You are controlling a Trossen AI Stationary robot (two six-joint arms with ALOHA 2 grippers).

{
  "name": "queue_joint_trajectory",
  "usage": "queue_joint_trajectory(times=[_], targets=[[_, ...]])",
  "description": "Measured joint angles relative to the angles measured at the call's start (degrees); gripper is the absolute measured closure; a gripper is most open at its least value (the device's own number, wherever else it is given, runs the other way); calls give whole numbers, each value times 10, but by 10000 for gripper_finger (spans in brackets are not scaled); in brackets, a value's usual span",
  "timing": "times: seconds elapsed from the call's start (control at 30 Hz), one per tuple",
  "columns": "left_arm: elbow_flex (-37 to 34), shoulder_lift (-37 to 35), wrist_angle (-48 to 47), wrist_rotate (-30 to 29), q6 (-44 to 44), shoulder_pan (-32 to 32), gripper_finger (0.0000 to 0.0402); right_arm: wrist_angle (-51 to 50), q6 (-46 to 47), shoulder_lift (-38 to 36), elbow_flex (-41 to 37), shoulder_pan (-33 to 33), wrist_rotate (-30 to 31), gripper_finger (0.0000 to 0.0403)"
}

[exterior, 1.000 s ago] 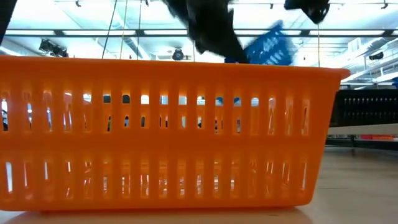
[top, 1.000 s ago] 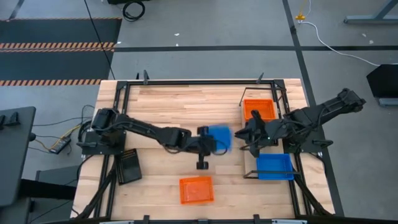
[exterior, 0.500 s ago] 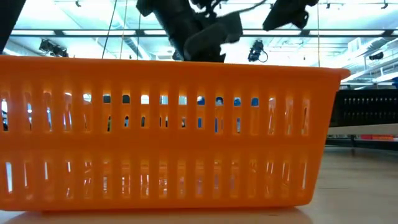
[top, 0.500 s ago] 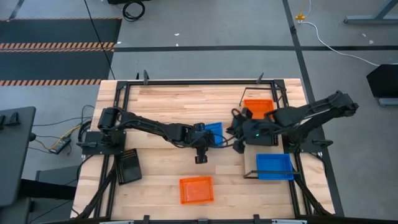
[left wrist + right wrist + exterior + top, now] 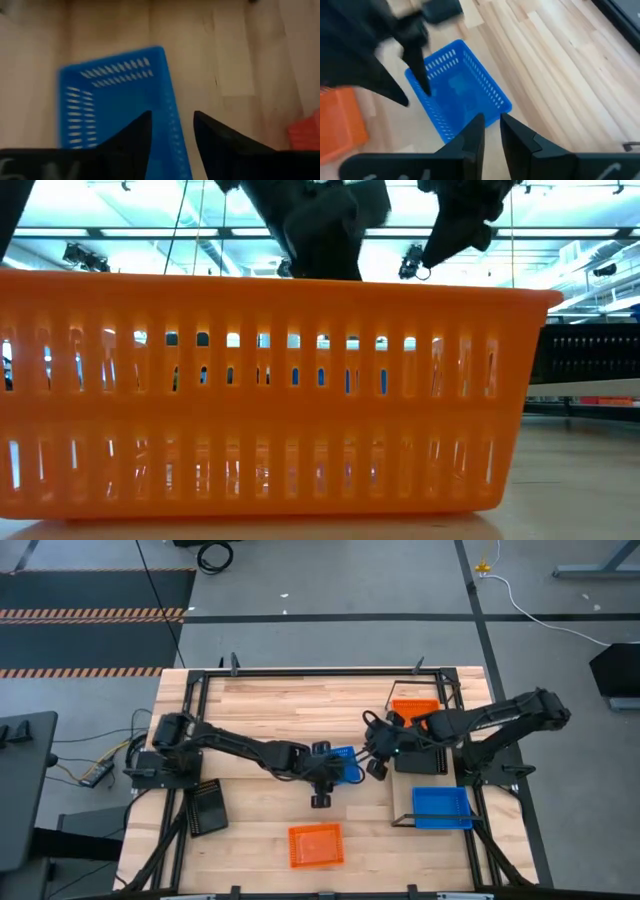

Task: Stack baskets on shelf by color
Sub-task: Stack the blue bin on top of the blue bin on the shelf

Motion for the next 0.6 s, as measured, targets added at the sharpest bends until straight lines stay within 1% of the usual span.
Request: queue_joint_trajectory(times=[0.07, 0.17, 0.23, 0.3, 0.37, 0.43, 0.6], targets=[[0, -23, -10, -31, 1, -2, 247, -8, -6, 2, 0, -13, -14, 324], [0, -61, -30, -100, 3, -10, 251, -12, 6, 21, 0, -26, -40, 292], [0, -85, -42, -147, 12, -15, 257, -15, 9, 40, 0, -28, -68, 267], [0, -104, -62, -177, 16, -19, 264, -12, 4, 64, 0, -28, -102, 243], [0, -115, -71, -189, 16, -24, 270, -7, -9, 89, 0, -22, -132, 223], [0, -123, -82, -193, 18, -30, 276, 8, -24, 114, 0, -12, -147, 208], [0, -124, -85, -193, 24, -42, 284, 69, -63, 164, 0, 16, -150, 195]])
